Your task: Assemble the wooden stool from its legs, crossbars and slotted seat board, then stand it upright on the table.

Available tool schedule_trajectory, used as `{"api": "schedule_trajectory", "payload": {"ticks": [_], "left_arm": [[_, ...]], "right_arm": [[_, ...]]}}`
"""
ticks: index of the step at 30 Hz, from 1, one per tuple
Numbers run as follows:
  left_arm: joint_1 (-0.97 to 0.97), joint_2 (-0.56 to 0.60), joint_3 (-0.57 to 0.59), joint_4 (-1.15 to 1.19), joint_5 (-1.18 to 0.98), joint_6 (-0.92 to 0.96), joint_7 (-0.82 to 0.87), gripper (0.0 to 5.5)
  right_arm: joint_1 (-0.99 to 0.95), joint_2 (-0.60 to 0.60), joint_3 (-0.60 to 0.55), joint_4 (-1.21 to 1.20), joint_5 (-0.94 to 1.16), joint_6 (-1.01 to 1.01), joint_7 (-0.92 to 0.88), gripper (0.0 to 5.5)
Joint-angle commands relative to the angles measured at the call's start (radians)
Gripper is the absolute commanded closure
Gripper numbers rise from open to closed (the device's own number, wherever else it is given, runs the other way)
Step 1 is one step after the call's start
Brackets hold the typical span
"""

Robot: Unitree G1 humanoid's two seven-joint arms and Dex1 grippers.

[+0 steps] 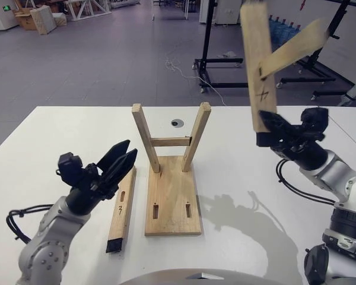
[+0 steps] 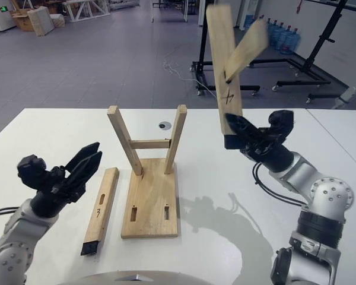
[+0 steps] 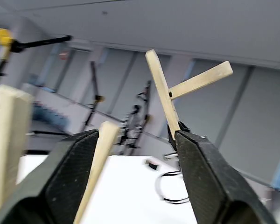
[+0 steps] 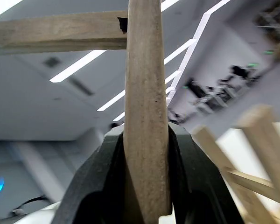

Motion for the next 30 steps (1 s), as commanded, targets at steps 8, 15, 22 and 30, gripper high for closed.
{"api": "schedule_trajectory", "payload": {"ticks": [8, 15, 22, 30], "left_arm": [[-0.306, 0.197, 0.028, 0.007, -0.506, 0.244, -0.03, 1.79], [-0.336, 0.216, 0.03, -0.004, -0.583, 0.284, 0.014, 1.79], [-0.404, 0.223, -0.003, 0.029, -0.556, 0.331, 0.005, 1.79], [-0.396, 0.236, 0.062, -0.039, -0.597, 0.317, 0.034, 1.79]], "right_arm": [[-0.092, -0.012, 0.415, -0.112, 0.053, 0.176, 0.288, 4.47], [-0.103, -0.037, 0.49, -0.102, -0.097, 0.19, 0.477, 4.47], [-0.179, -0.028, 0.584, -0.056, -0.102, 0.289, 0.541, 4.47], [-0.182, -0.025, 0.644, -0.063, -0.258, 0.253, 0.642, 4.47]]}}
